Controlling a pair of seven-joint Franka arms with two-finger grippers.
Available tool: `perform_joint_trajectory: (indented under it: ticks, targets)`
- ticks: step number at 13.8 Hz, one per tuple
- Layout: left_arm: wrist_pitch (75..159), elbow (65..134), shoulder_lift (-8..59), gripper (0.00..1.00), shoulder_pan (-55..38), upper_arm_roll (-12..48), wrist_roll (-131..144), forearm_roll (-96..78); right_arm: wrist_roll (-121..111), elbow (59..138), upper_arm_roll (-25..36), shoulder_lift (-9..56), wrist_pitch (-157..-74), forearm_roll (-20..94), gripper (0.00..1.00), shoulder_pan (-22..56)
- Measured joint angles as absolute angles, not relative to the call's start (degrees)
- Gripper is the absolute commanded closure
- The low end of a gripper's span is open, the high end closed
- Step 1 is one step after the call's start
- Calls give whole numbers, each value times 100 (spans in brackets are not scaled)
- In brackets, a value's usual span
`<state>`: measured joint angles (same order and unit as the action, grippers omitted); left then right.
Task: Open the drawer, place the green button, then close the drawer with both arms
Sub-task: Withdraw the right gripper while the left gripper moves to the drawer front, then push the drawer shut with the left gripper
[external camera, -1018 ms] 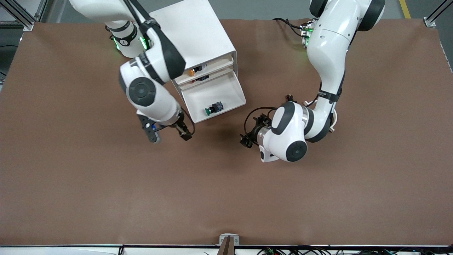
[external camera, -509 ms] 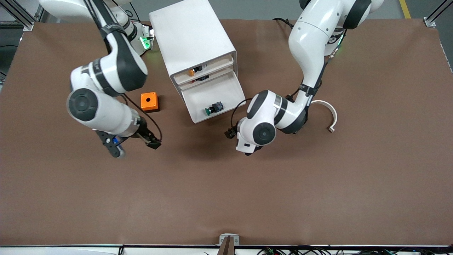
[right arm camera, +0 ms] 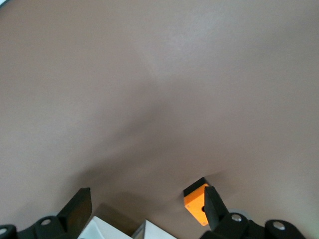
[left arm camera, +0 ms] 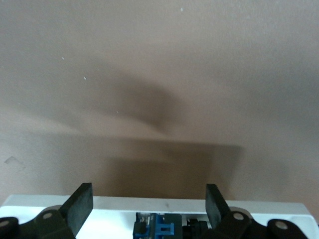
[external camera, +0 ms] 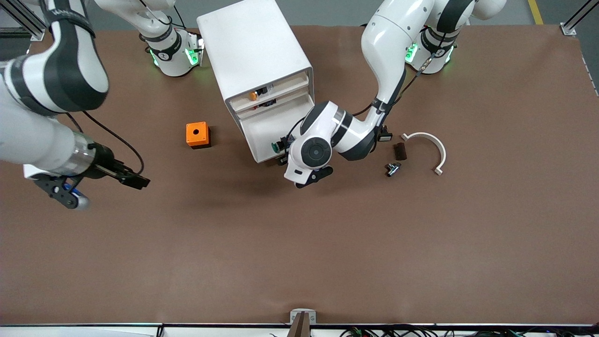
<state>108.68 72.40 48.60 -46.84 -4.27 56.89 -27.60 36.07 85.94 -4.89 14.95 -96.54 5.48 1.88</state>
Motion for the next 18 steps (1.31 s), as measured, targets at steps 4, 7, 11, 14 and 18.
perform_joint_trajectory:
  ticks: [4,7,11,14,18]
  targets:
    - [10894,7268,4873,1,-4762,-428,5686,-2760,2193,8592,-271,943,-9360,541,0,-5]
    - [10894,7301,4905,1,-4870,-379,5688,-2760,1705,8606,-77,568,-9148,488,0,-51]
    - [10893,7396,4913,1,-4933,-52,5913,-2761,1374,8835,-97,33,-8846,291,0,-44]
    - [10893,7406,4915,1,-4948,176,6111,-2761,1265,9172,-80,-228,-8820,234,0,-49]
    - [10893,7420,4928,1,-4971,327,6138,-2763,1207,9239,-28,-240,-8914,177,0,-89]
